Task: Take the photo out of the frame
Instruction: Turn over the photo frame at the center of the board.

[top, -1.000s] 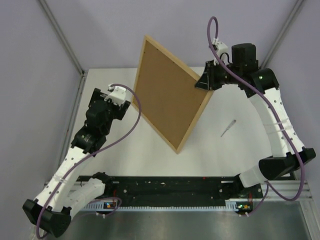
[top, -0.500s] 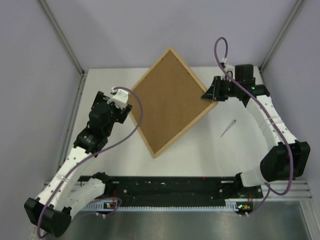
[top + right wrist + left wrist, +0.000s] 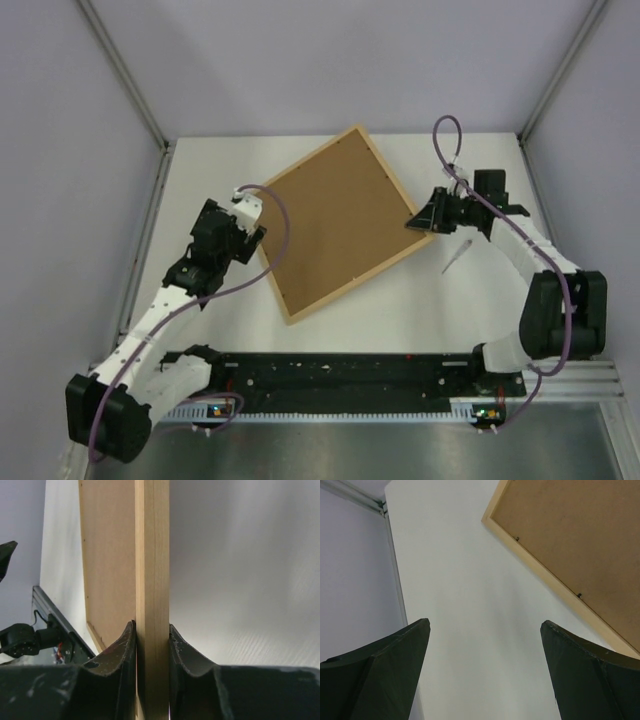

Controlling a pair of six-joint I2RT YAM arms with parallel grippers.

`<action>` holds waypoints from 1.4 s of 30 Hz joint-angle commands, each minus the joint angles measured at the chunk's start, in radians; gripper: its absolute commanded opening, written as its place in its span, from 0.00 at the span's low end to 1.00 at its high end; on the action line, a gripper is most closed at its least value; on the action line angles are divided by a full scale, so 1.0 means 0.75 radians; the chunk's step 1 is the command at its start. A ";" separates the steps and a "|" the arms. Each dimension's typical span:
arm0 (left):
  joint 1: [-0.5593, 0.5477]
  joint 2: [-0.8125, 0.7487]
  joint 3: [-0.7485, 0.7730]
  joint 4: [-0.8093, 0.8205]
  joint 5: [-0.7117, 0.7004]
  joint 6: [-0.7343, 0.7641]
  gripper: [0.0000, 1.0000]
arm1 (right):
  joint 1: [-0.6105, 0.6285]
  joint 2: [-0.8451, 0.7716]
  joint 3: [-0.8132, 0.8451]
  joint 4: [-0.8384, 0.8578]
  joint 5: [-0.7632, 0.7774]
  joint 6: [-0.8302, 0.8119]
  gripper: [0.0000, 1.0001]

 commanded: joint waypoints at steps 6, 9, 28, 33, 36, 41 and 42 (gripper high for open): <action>0.066 0.128 -0.074 0.127 0.038 -0.081 0.99 | -0.157 0.274 -0.081 0.211 -0.272 -0.169 0.05; 0.078 0.230 -0.074 0.127 -0.009 -0.115 0.99 | -0.163 0.343 -0.151 0.322 -0.266 -0.145 0.20; 0.095 0.650 0.020 0.242 -0.253 -0.150 0.99 | -0.173 0.393 -0.094 0.140 0.079 -0.314 0.75; 0.095 0.742 0.073 0.256 -0.306 -0.148 0.99 | -0.161 0.280 -0.089 0.120 0.214 -0.381 0.77; 0.095 0.799 0.116 0.254 -0.330 -0.156 0.99 | -0.147 0.274 -0.106 0.103 0.219 -0.402 0.77; 0.095 0.901 0.188 0.264 -0.380 -0.160 0.99 | -0.092 0.323 -0.100 0.073 0.231 -0.423 0.77; 0.095 0.924 0.202 0.262 -0.386 -0.165 0.99 | -0.083 0.329 -0.092 0.058 0.229 -0.433 0.77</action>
